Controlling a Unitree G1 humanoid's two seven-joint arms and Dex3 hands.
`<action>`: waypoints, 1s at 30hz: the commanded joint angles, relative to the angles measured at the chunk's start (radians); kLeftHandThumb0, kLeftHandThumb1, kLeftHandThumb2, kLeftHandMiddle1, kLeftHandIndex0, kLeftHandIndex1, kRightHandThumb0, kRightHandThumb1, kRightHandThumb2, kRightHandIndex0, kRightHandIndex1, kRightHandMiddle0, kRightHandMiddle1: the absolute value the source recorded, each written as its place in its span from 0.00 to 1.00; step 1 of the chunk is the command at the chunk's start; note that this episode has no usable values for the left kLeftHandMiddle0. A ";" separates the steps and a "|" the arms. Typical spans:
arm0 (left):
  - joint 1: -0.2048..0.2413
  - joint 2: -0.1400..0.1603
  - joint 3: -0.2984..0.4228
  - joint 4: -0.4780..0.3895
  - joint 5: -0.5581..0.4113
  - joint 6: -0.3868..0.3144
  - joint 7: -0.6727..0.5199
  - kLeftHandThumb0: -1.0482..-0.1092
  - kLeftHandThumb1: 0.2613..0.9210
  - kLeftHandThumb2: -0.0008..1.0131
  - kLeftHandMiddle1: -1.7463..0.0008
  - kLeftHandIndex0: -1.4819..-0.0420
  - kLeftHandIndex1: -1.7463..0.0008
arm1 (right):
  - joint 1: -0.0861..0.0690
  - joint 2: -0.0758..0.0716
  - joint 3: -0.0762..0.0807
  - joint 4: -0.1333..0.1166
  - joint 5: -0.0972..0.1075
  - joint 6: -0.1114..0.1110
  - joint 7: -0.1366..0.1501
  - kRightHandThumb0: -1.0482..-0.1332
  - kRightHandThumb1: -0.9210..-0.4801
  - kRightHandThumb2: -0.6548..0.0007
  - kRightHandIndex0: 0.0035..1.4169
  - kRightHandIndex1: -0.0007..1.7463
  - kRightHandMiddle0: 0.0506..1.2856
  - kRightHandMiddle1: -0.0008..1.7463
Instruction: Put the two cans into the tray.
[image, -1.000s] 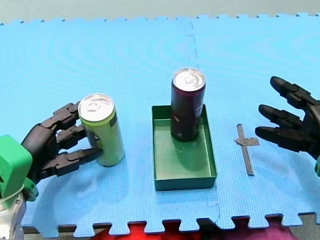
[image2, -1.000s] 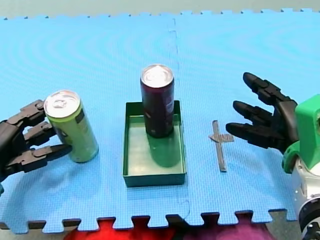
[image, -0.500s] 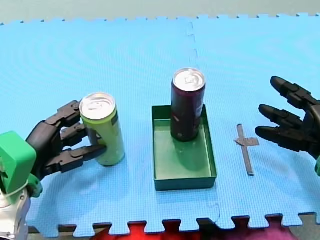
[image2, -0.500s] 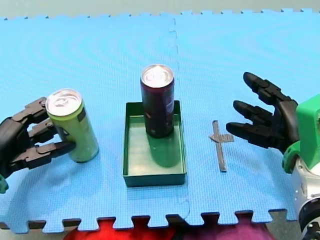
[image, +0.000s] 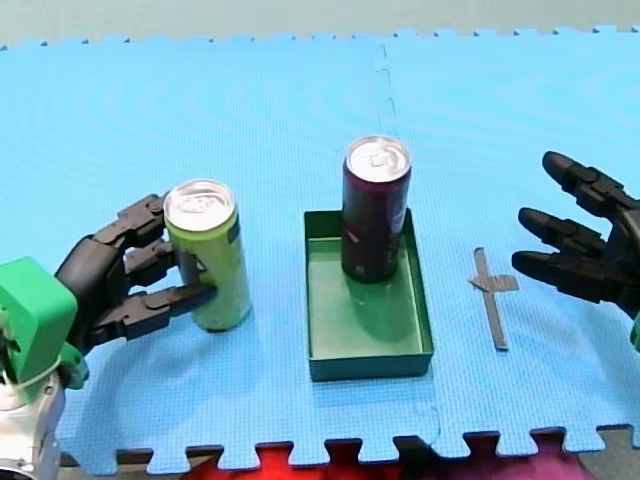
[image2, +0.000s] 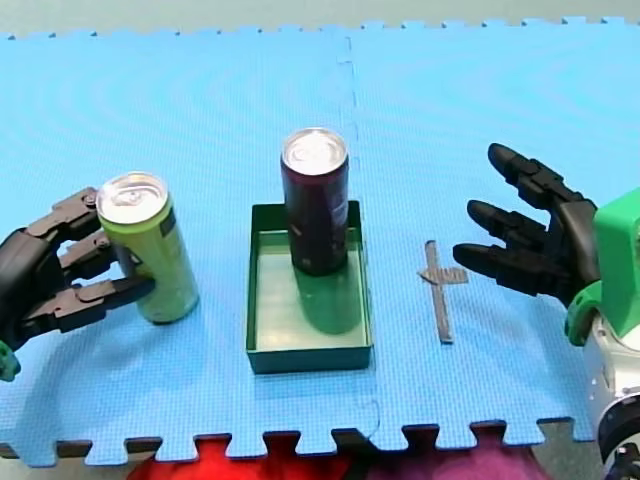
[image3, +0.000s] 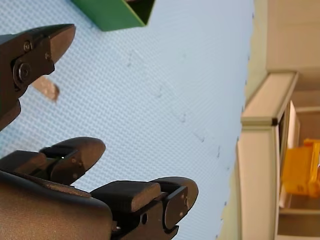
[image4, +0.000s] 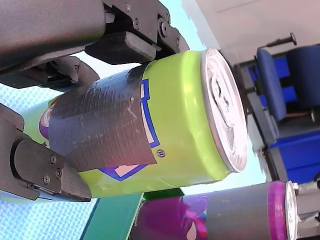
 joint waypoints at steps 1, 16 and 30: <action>-0.008 -0.001 -0.003 0.001 0.005 -0.005 0.007 0.00 0.89 0.01 0.99 0.77 0.99 | -0.003 -0.006 -0.003 -0.003 0.004 0.003 0.001 0.30 0.58 1.00 0.36 0.00 0.26 0.00; 0.004 0.005 -0.001 -0.015 -0.014 -0.011 -0.037 0.00 0.89 0.00 0.99 0.78 1.00 | -0.005 -0.007 -0.011 0.002 0.007 -0.008 0.005 0.29 0.58 1.00 0.36 0.00 0.26 0.00; 0.050 0.024 0.000 -0.013 -0.028 0.036 -0.104 0.00 0.74 0.00 1.00 0.87 1.00 | -0.002 -0.009 -0.024 0.006 0.011 -0.023 0.012 0.29 0.58 1.00 0.36 0.00 0.26 0.00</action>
